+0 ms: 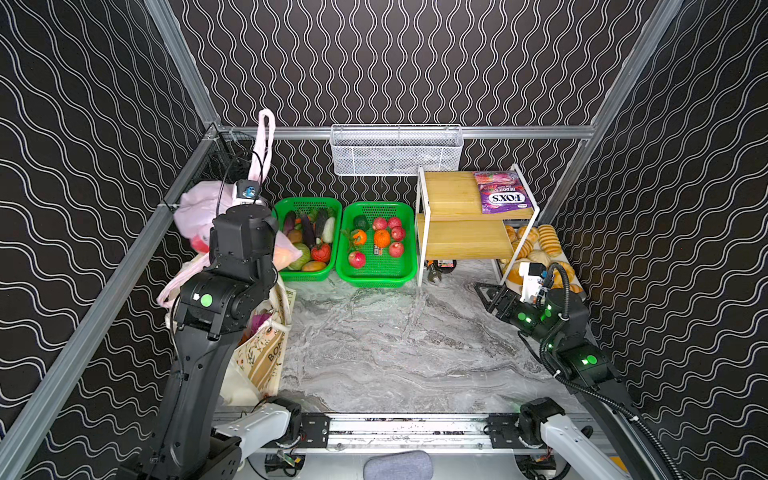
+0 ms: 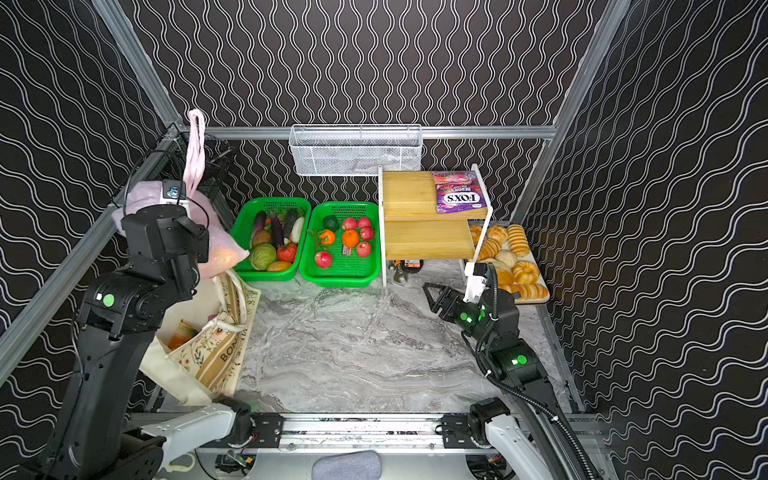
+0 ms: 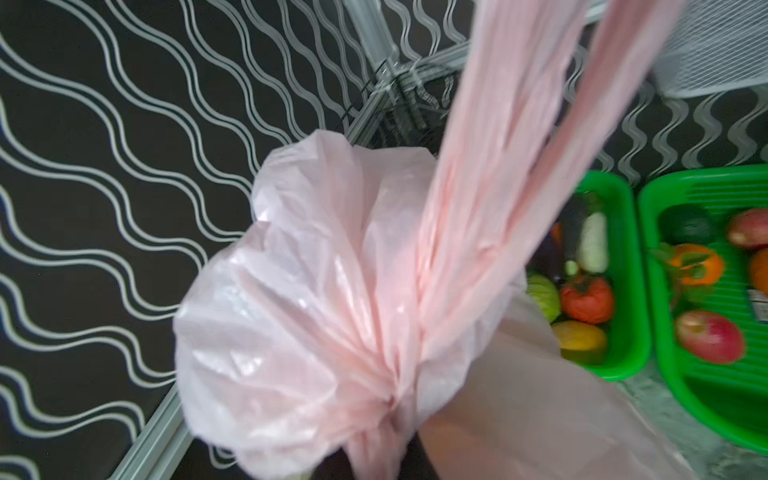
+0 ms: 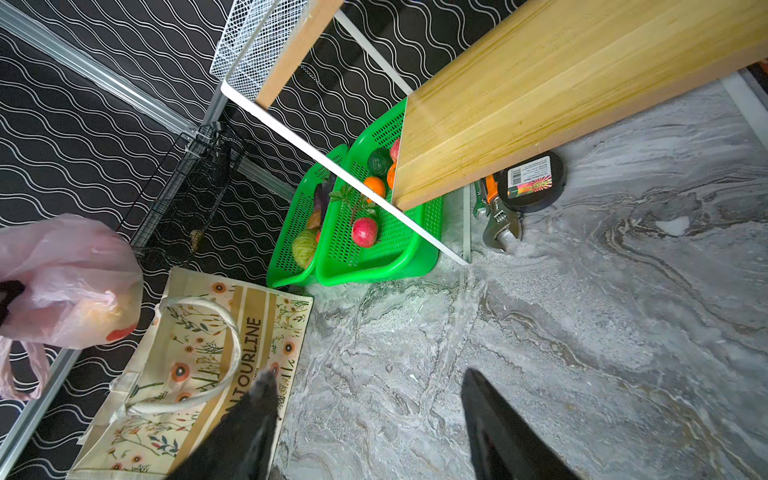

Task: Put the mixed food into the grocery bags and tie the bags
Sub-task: 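Carry the pink bag over the cream tote bag with the left gripper, then lower the pink bag down into the cream tote bag with the left gripper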

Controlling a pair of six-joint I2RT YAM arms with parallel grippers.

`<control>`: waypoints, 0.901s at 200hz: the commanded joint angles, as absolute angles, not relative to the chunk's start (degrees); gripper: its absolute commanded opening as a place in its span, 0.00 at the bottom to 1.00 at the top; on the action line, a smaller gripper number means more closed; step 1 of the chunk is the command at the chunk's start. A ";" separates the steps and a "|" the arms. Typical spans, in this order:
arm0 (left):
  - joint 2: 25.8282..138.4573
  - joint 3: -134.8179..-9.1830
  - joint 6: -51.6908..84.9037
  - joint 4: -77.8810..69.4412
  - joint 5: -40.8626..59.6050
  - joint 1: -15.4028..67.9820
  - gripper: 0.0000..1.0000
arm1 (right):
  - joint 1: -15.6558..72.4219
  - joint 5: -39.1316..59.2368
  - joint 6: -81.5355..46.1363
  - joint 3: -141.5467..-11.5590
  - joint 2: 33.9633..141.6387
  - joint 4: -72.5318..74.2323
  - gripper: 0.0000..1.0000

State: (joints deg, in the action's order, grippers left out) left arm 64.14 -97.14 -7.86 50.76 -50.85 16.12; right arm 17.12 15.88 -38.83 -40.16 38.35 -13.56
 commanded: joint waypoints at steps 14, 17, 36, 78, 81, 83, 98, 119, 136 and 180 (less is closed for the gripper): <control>59.96 -89.53 -8.11 50.10 -57.90 9.87 0.00 | 17.18 14.95 -40.14 -39.49 37.71 -11.38 0.71; 59.84 -89.25 -7.53 50.61 -57.77 9.06 0.00 | 17.22 14.94 -40.16 -39.33 37.64 -11.16 0.71; 57.90 -85.50 -5.75 51.50 -57.56 5.98 0.00 | 17.22 15.12 -40.17 -39.27 37.92 -9.88 0.71; 58.98 -80.19 2.66 59.99 -50.32 3.43 0.00 | 17.22 16.06 -38.85 -41.46 41.25 -10.03 0.71; 59.18 -80.05 3.05 60.41 -49.89 3.43 0.00 | 17.18 16.20 -38.85 -41.48 41.44 -10.02 0.71; 59.27 -80.02 3.38 60.67 -49.59 3.43 0.00 | 17.19 16.31 -38.91 -41.48 41.52 -10.02 0.71; 59.76 -79.75 4.36 61.96 -45.51 3.43 0.00 | 17.21 16.87 -39.41 -41.36 42.01 -10.00 0.72; 59.51 -78.93 3.43 62.73 -39.07 3.43 0.00 | 17.14 16.64 -40.42 -40.43 41.60 -9.98 0.72; 59.20 -77.56 2.86 62.68 -35.74 3.42 0.00 | 17.22 15.92 -41.37 -39.07 40.49 -9.36 0.72; 62.28 -77.05 2.99 64.07 -27.45 3.43 0.00 | 17.22 14.59 -41.03 -38.44 39.57 -9.35 0.72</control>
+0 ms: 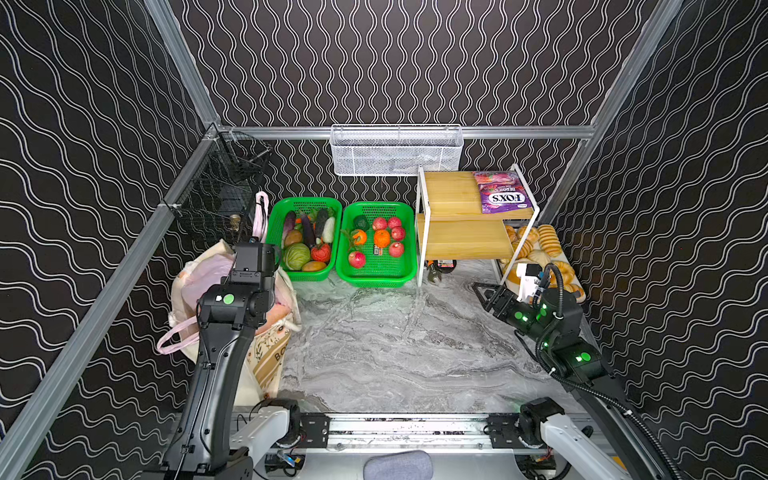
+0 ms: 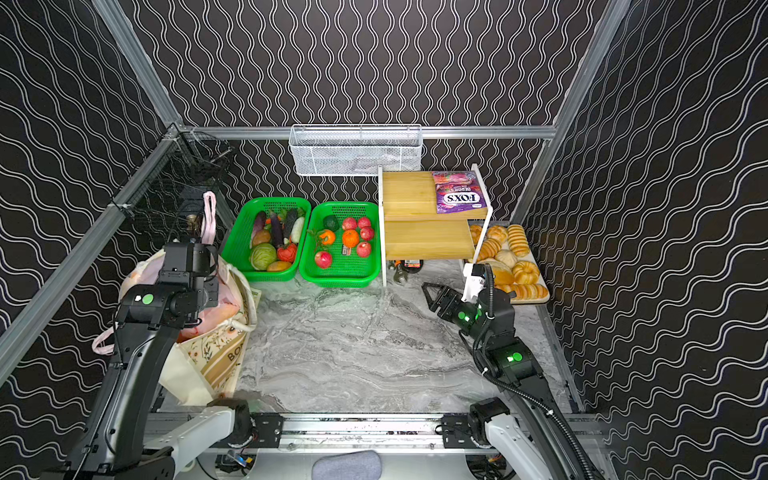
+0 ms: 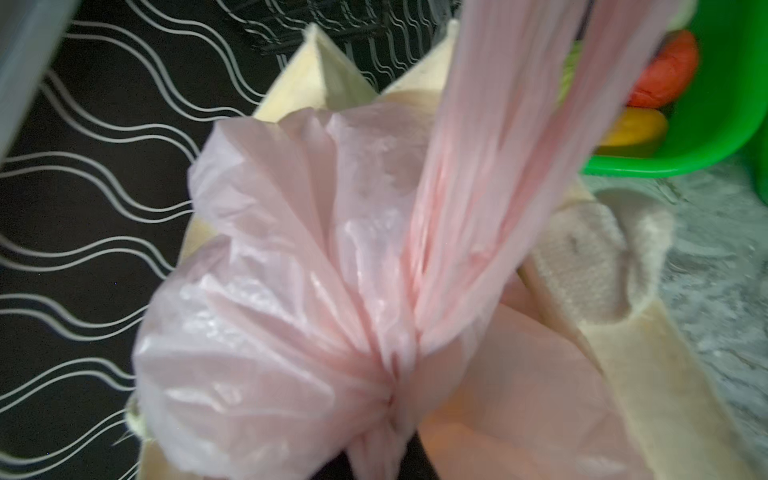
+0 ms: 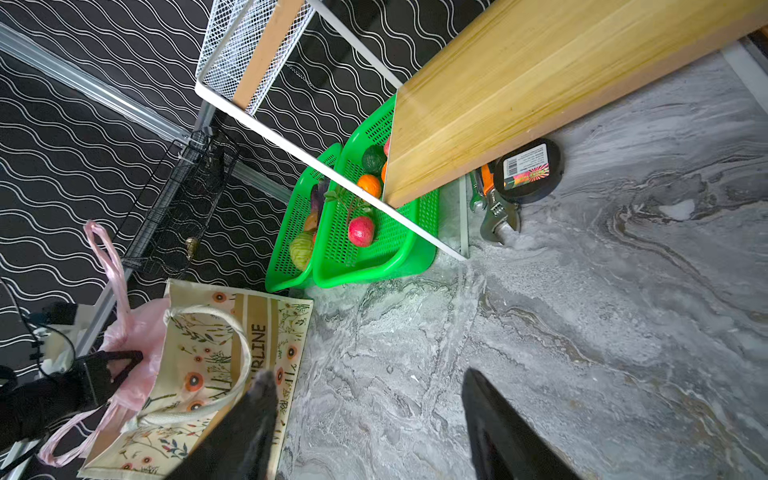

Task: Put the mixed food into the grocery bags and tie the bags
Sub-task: 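Lower the pink bag down into the cream tote bag with the left gripper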

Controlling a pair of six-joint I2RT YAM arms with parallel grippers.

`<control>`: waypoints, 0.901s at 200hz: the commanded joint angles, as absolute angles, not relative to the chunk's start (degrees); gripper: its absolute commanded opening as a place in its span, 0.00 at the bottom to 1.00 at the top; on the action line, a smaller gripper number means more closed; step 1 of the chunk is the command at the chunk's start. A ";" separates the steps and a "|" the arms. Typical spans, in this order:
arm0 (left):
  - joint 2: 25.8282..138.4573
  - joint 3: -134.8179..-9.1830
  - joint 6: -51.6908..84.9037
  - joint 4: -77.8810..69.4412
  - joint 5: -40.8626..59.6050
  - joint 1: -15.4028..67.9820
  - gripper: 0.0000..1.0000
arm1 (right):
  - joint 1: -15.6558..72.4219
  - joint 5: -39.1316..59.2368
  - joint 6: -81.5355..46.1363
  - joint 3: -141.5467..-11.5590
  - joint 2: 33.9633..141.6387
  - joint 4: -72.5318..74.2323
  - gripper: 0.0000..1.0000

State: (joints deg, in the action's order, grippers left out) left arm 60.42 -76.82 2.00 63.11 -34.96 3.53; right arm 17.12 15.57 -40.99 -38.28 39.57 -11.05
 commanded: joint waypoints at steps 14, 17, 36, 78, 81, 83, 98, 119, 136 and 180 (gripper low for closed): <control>64.23 -78.05 4.60 65.11 -28.26 3.43 0.24 | 17.22 14.41 -40.31 -39.24 40.05 -10.08 0.71; 64.57 -78.37 5.06 65.44 -28.66 3.43 0.41 | 17.24 14.41 -40.22 -39.37 40.22 -10.25 0.72; 66.64 -81.87 8.32 68.03 -32.06 3.27 0.91 | 17.15 14.50 -39.60 -39.93 40.72 -10.81 0.72; 66.54 -87.25 9.14 64.53 -31.86 -2.02 0.99 | 17.18 14.15 -39.26 -39.38 40.30 -10.72 0.72; 66.58 -87.35 9.14 64.17 -31.46 -2.95 0.99 | 17.19 14.15 -39.28 -39.45 40.23 -10.80 0.72; 66.68 -87.36 9.07 63.90 -30.96 -3.53 0.99 | 17.22 14.08 -39.29 -39.39 40.20 -10.83 0.72; 67.47 -87.08 10.51 62.53 -29.64 -6.35 0.99 | 17.16 13.65 -39.19 -39.37 39.56 -11.37 0.72; 69.29 -85.97 13.90 61.68 -21.85 -11.14 0.96 | 17.16 12.80 -38.85 -38.98 38.25 -12.17 0.72; 69.80 -83.66 17.05 60.71 -18.45 -14.33 0.90 | 17.16 12.26 -38.35 -38.84 37.23 -13.12 0.72; 67.78 -71.74 21.44 55.36 -10.54 -19.28 0.79 | 17.20 10.73 -37.83 -38.05 35.40 -13.74 0.72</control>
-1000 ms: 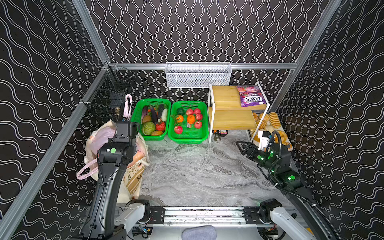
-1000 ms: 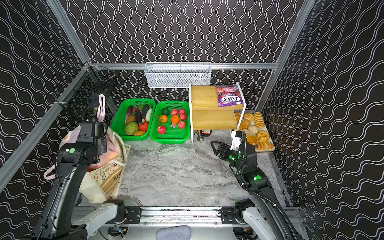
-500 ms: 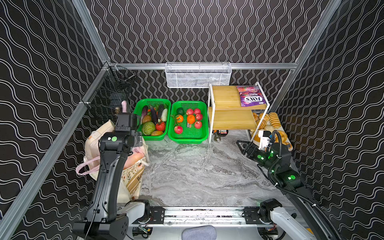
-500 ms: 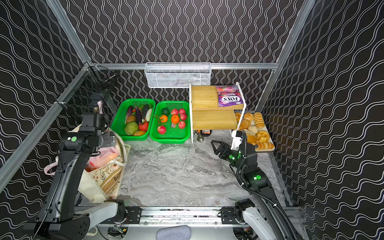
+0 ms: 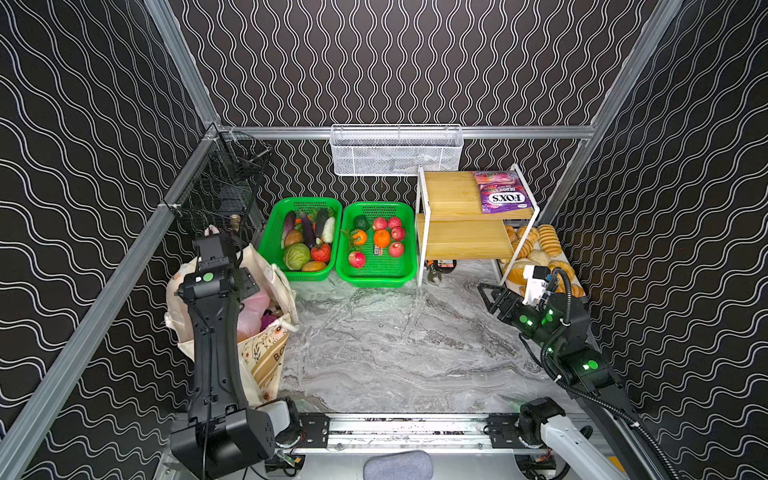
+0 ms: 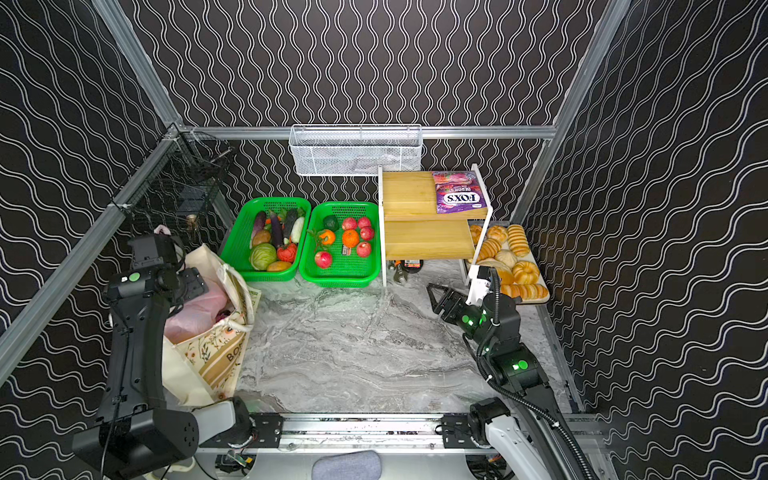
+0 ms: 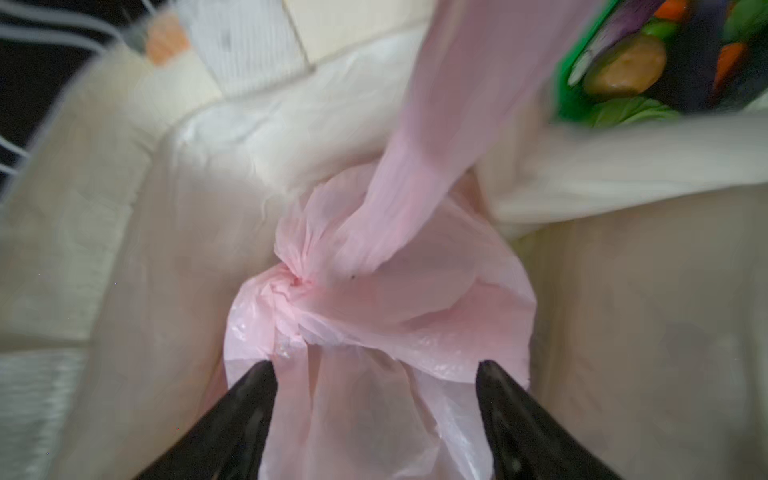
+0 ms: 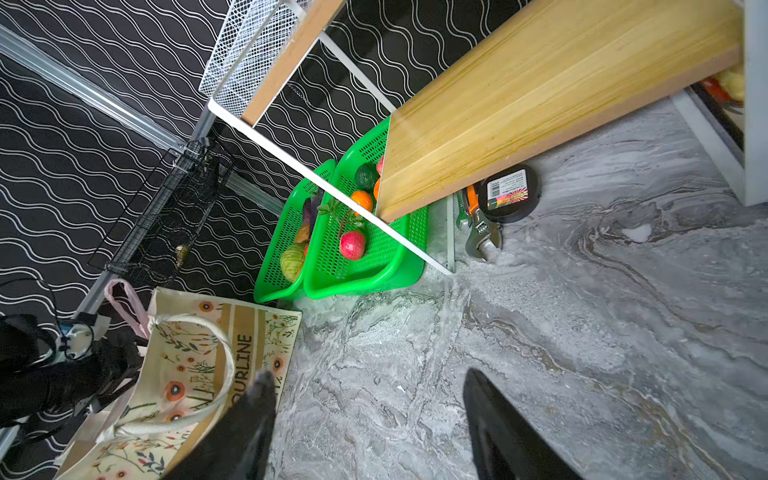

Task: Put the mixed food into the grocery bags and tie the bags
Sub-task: 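Lower the pink bag down into the cream tote bag with the left gripper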

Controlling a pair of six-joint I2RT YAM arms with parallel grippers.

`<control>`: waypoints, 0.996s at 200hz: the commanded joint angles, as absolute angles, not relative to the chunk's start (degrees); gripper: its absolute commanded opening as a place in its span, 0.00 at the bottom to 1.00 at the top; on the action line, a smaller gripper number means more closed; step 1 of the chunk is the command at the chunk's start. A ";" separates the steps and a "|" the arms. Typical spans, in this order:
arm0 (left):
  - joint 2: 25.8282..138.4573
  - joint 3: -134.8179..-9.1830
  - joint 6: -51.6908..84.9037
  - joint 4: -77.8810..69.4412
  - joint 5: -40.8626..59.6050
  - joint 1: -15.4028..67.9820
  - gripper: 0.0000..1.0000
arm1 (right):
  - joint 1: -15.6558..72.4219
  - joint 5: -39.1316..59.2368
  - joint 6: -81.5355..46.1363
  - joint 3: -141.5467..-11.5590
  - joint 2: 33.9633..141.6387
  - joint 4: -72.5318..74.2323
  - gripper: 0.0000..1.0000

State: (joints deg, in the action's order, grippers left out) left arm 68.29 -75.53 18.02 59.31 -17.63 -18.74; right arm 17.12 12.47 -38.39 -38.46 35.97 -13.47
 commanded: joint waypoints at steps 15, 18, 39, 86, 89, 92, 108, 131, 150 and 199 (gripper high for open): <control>68.59 -70.02 21.07 55.89 -11.69 -19.32 0.76 | 17.20 10.76 -38.06 -37.79 35.66 -13.12 0.72; 68.64 -69.84 20.64 55.85 -11.89 -19.26 0.75 | 17.15 10.80 -38.06 -37.81 35.79 -13.10 0.72; 68.40 -68.82 18.55 55.01 -12.39 -19.27 0.61 | 17.22 11.07 -38.39 -38.28 36.86 -13.03 0.72; 67.68 -73.20 17.47 55.83 -6.91 -19.26 0.66 | 17.14 12.74 -39.33 -39.67 38.97 -13.13 0.72; 67.54 -74.12 17.49 56.27 -7.02 -19.22 0.67 | 17.20 12.74 -39.30 -39.82 39.02 -13.24 0.73; 67.35 -75.05 17.57 56.74 -7.19 -19.17 0.69 | 17.16 12.74 -39.22 -39.97 38.98 -13.34 0.72; 65.78 -79.85 17.66 58.03 -8.94 -19.01 0.78 | 17.20 12.36 -38.86 -39.99 38.61 -13.38 0.73; 64.18 -85.71 19.06 58.53 -8.47 -18.18 0.80 | 17.14 11.69 -39.02 -39.46 37.71 -12.58 0.72; 63.72 -89.11 20.53 58.27 -3.06 -17.30 0.81 | 17.14 11.36 -39.48 -39.20 37.33 -12.40 0.72; 63.04 -89.73 19.33 57.23 -1.65 -12.16 0.72 | 17.16 11.52 -40.88 -39.22 37.18 -12.69 0.72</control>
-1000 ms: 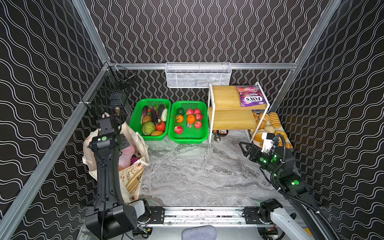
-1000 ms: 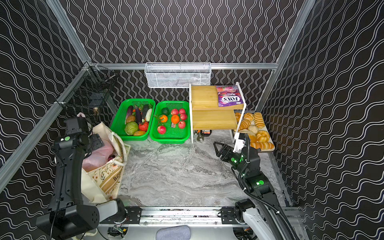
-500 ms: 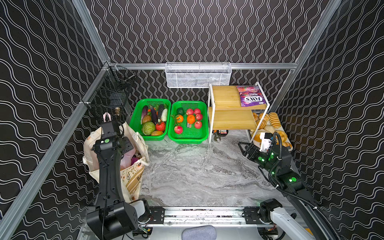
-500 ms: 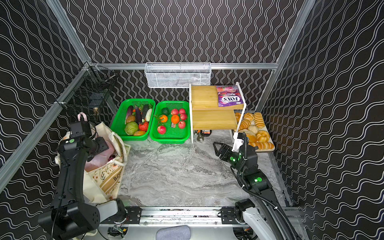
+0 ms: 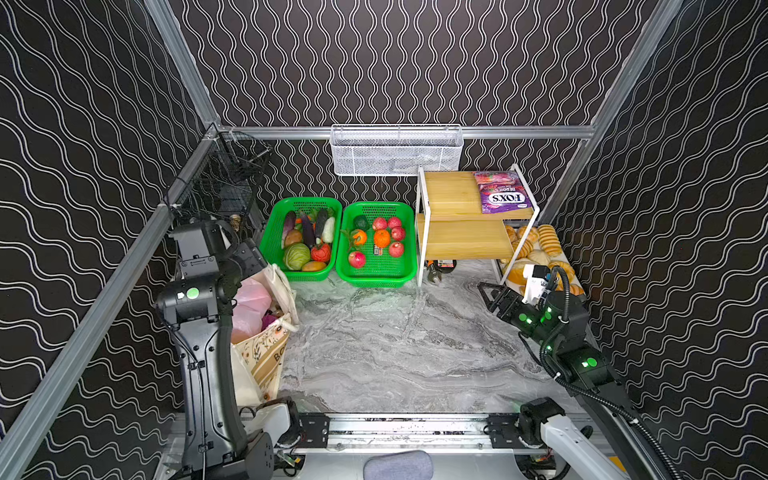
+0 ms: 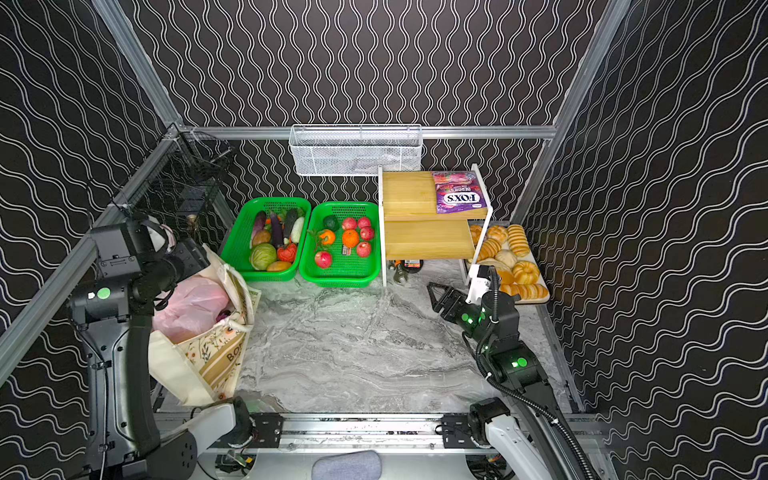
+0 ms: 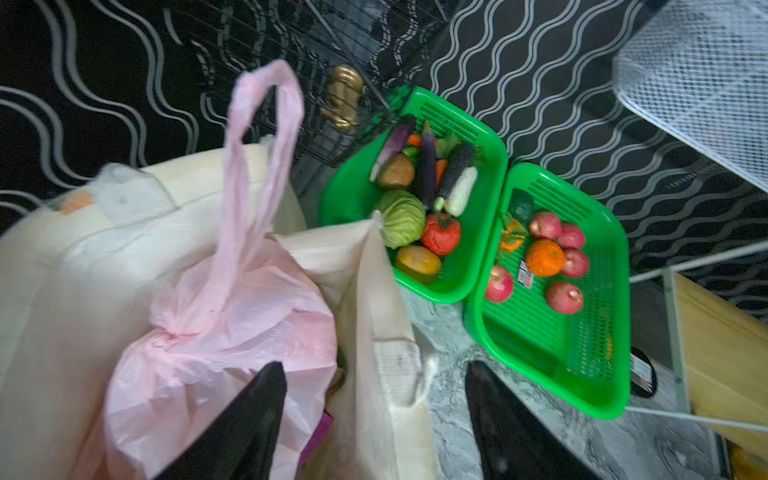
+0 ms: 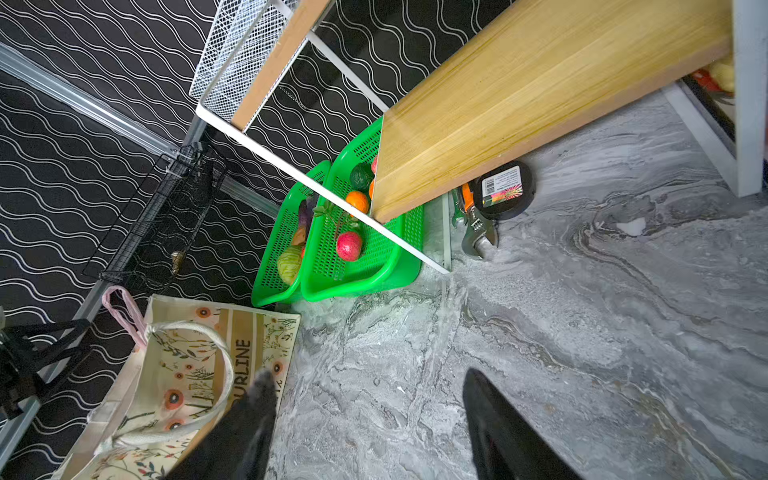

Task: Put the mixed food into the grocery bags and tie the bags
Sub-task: 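Lower the pink bag down into the cream tote bag with the left gripper, then open the left gripper to release the pink bag inside the tote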

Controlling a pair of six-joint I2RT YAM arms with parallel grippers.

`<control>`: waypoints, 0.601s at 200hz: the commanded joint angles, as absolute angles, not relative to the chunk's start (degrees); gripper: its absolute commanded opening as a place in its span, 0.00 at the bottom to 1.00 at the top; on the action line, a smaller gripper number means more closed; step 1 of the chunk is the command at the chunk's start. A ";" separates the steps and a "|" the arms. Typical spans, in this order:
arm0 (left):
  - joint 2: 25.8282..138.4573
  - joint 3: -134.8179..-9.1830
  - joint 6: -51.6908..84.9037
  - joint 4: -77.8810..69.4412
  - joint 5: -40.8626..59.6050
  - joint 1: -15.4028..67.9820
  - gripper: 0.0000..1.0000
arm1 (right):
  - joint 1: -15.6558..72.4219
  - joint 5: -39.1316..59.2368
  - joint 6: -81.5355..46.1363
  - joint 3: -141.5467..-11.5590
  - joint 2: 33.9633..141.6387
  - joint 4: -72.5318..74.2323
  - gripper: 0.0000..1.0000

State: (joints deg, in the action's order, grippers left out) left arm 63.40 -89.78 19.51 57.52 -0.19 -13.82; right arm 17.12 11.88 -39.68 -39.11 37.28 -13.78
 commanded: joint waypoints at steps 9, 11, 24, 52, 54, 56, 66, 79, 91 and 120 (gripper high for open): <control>62.44 -88.48 19.12 56.67 -6.11 -12.13 0.69 | 17.19 11.60 -41.04 -39.50 37.06 -13.03 0.72; 62.34 -88.24 18.89 56.58 -7.09 -12.13 0.69 | 17.19 11.67 -41.13 -39.49 36.97 -13.08 0.72; 62.29 -87.33 17.78 56.38 -14.95 -12.13 0.70 | 17.21 11.65 -41.18 -39.80 36.75 -13.67 0.72; 64.47 -85.77 15.48 54.99 -26.77 -13.21 0.83 | 17.18 11.01 -40.74 -40.33 35.74 -15.35 0.72; 64.74 -85.58 15.47 54.99 -27.43 -13.41 0.84 | 17.19 10.95 -40.77 -40.21 35.63 -15.44 0.72; 65.05 -85.38 15.51 54.99 -28.13 -13.66 0.84 | 17.20 10.87 -40.73 -40.24 35.54 -15.51 0.72; 66.57 -84.17 15.89 54.72 -31.06 -15.10 0.84 | 17.19 10.56 -40.61 -40.34 35.03 -15.81 0.72; 68.25 -82.70 16.72 54.30 -33.41 -16.55 0.82 | 17.16 10.12 -40.44 -40.81 34.53 -16.71 0.72; 68.68 -81.11 17.81 52.58 -32.15 -18.07 0.80 | 17.19 9.87 -39.89 -41.66 34.13 -17.83 0.72; 69.60 -77.33 18.54 46.08 -26.94 -21.79 0.75 | 17.15 9.23 -37.65 -42.43 33.91 -19.55 0.72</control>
